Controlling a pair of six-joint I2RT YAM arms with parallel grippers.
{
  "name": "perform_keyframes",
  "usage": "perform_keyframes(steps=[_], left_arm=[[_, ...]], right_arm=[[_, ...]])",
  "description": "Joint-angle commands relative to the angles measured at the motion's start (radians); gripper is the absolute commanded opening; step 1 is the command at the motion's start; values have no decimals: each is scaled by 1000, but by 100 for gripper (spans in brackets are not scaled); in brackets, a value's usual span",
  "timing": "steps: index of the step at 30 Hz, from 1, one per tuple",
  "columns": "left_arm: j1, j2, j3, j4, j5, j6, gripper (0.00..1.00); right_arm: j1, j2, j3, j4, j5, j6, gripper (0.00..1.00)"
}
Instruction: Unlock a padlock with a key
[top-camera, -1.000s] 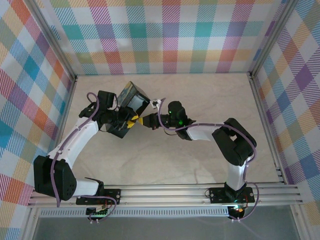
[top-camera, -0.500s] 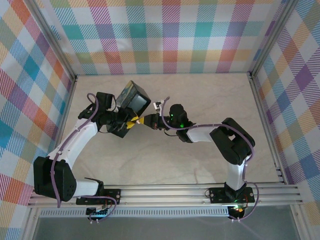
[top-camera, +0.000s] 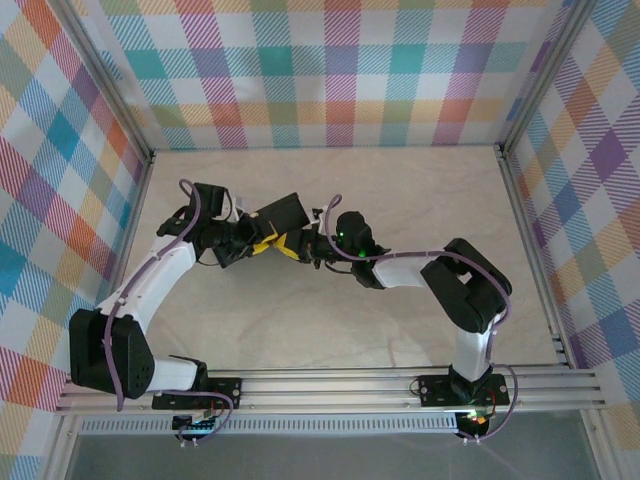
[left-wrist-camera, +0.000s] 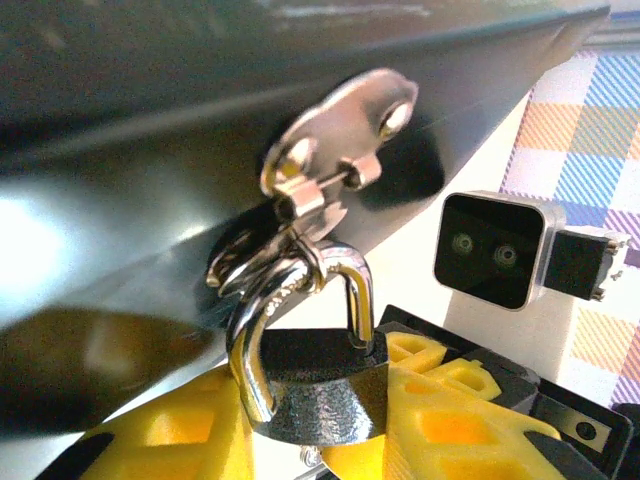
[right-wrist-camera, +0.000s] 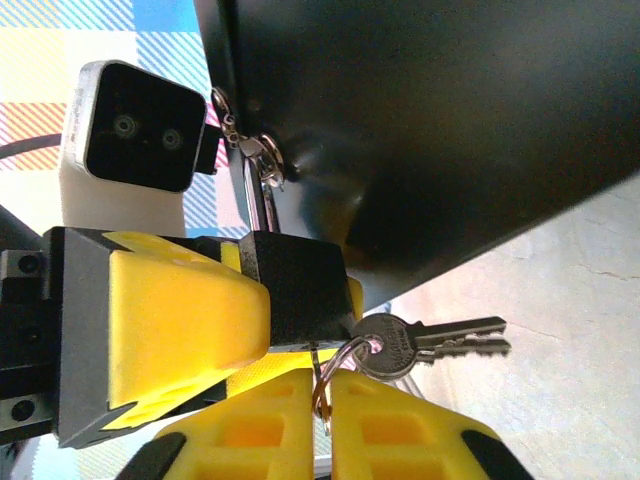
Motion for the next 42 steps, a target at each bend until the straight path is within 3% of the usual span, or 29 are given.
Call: perform_keyframes(steps=[1, 6, 13, 21, 25, 35, 42], left_arm=[[-10, 20, 12, 39, 13, 38, 16], [-9, 24, 5, 50, 20, 25, 15], [-6, 28, 11, 44, 42, -6, 15], [-4, 31, 9, 21, 34, -8, 15], [-4, 34, 10, 23, 39, -12, 15], [0, 40, 12, 27, 63, -22, 15], [7, 48, 24, 35, 95, -40, 15]], right_arm=[[38, -67, -33, -117, -8, -107, 16], [38, -124, -71, -176, 21, -289, 33], [49, -139, -22, -257, 65, -535, 42], [51, -140, -10, -304, 232, -735, 43], [51, -123, -9, -192, 234, -785, 44], [62, -1, 123, -165, 169, -870, 44], [63, 56, 150, -95, 178, -829, 34]])
